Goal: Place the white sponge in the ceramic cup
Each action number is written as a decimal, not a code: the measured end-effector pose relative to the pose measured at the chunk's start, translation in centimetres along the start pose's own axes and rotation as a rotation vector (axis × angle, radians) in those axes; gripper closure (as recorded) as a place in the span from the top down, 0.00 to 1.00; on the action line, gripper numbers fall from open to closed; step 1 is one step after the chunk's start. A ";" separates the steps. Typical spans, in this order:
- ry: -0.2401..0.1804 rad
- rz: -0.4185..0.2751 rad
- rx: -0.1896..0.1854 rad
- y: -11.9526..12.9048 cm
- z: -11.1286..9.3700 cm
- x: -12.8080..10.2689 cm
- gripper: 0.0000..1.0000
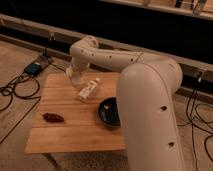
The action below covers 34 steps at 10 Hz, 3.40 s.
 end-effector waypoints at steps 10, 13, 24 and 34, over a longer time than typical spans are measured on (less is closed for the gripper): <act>-0.110 -0.018 -0.054 -1.8 3.7 -5.7 0.00; -0.134 -0.054 -0.087 -1.4 4.2 -7.7 0.00; -0.212 -0.141 -0.161 0.6 6.9 -11.3 0.07; -0.207 -0.203 -0.139 0.3 8.5 -10.8 0.80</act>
